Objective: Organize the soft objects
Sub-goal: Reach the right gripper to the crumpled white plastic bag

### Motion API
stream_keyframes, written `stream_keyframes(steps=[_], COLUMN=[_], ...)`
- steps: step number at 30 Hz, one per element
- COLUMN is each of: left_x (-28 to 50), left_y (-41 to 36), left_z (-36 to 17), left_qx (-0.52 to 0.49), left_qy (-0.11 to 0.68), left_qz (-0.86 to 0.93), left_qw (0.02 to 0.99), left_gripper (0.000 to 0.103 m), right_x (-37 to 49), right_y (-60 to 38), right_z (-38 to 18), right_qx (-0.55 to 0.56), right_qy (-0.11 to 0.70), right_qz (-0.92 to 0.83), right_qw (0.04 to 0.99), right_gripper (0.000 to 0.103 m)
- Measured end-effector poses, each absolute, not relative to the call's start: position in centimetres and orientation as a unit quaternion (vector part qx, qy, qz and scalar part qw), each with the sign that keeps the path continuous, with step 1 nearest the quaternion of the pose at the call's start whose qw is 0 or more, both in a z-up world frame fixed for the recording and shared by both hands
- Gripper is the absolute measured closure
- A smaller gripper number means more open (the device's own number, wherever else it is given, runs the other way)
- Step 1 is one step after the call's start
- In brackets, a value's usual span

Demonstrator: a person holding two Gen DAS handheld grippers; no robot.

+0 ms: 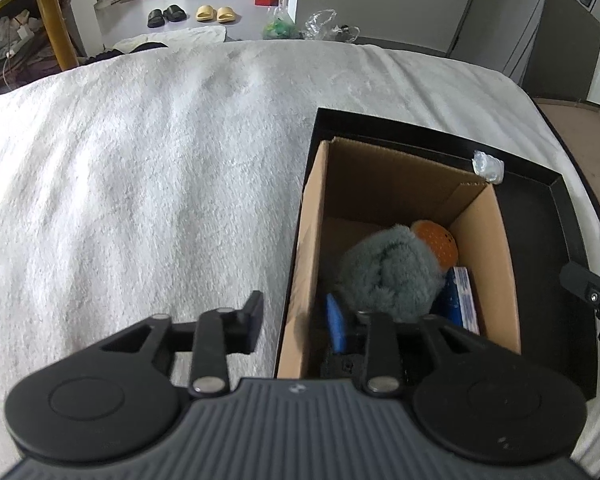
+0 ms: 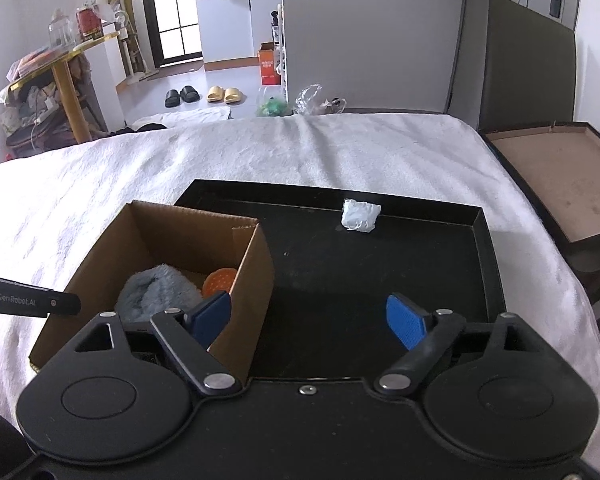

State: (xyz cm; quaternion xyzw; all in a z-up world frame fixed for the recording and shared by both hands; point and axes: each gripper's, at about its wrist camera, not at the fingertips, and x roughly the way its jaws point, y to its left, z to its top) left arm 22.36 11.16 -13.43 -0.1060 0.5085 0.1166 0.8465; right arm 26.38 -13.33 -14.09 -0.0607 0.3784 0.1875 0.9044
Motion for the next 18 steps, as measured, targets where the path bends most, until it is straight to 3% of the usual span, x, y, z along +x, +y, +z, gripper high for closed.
stream_keyframes(steps=[6,18], left_x=[23.5,26.7], left_y=[10.6,10.1], left_z=[-13.1,-12.7], left_qx=[-0.093,-0.076], left_qy=[0.505,0.508], left_qz=[0.128,0.144], left_qw=[0.848,0.846], left_gripper=[0.055,0.05], right_x=[27.9,33.2], right_y=[-14.3,-14.9], right_z=[-14.1,-14.7], right_qx=[-0.057,-0.022], right_qy=[0.373,0.37], right_qz=[0.189,0.18], right_qw=[0.907,0.911], right_gripper=[0.019,0.019])
